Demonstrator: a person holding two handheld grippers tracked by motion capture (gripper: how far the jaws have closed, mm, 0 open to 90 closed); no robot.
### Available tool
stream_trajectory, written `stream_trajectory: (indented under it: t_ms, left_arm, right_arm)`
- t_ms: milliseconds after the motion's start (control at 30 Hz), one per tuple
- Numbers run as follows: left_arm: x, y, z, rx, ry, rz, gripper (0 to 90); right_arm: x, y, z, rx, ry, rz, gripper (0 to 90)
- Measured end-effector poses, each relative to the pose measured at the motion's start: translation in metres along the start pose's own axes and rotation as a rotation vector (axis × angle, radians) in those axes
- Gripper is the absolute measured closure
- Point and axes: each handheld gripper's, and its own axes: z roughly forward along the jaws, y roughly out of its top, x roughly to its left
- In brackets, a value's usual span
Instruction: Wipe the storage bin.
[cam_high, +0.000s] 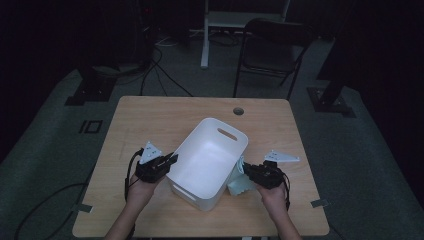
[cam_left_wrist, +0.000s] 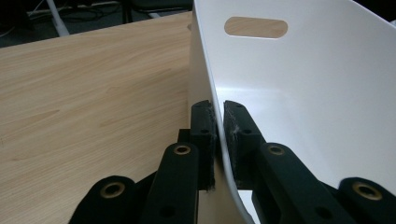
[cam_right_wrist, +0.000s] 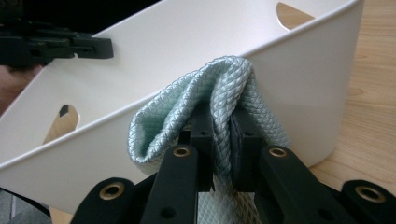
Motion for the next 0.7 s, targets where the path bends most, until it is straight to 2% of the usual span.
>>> stream_trajectory:
  t_ms: [533, 700]
  left_arm:
    - [-0.003, 0.001, 0.001, 0.001, 0.009, 0.01, 83.1]
    - [-0.003, 0.0, 0.001, 0.0, 0.012, 0.007, 83.1]
  right_arm:
    - [-0.012, -0.014, 0.012, 0.047, -0.04, 0.039, 82.0]
    - [-0.02, -0.019, 0.017, 0.07, -0.041, 0.066, 82.1]
